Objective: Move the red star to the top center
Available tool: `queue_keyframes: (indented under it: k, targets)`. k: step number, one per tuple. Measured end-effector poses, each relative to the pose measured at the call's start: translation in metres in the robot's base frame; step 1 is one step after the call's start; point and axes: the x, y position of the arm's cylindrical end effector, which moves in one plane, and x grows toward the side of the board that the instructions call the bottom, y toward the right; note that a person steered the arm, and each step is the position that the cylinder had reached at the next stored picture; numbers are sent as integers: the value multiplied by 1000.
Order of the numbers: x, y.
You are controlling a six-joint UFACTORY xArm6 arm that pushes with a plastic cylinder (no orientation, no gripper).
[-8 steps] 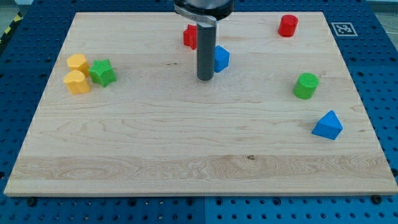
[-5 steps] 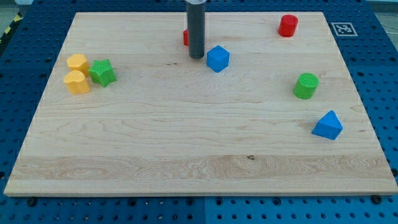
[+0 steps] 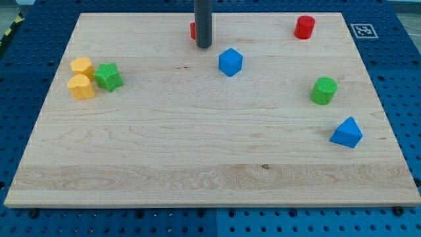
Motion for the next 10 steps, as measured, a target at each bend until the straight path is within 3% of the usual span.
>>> queue_keyframes:
  k: [8,10]
  targets:
    - [-10,-33]
    - [-10,-79]
